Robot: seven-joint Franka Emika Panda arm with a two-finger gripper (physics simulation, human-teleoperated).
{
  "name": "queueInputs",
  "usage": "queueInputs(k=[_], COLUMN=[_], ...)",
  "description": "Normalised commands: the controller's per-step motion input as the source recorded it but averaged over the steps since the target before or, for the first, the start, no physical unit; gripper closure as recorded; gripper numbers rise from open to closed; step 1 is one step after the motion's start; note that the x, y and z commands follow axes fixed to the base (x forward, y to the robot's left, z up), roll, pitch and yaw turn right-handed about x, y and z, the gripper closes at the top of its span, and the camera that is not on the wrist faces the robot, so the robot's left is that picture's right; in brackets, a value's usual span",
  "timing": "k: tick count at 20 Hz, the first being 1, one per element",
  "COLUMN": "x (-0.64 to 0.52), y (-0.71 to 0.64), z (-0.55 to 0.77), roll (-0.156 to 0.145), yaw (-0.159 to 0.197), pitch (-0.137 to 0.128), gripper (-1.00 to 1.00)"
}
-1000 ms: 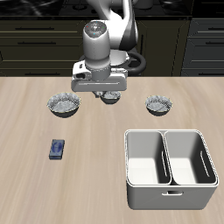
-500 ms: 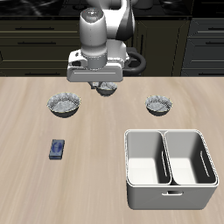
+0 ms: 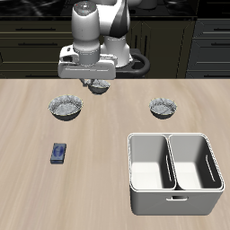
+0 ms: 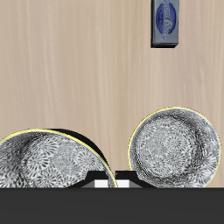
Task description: Stack the smallest bowl on the largest bowl
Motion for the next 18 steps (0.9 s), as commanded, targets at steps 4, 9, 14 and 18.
queueInputs(k=[4,9,14,18], x=[0.00,-0.02,-0.03,-0.04], y=[-0.51,-0.41,-0.28,-0.26], z=[0.03,0.11,0.09,0.13], roll=[-0.060,-0.057,-0.023,-0.017], yaw=[-0.018,0.002,0.006,0.016], pitch=[0.002,-0.026,-0.006,-0.024], gripper=[1.00,1.00,1.00,1.00])
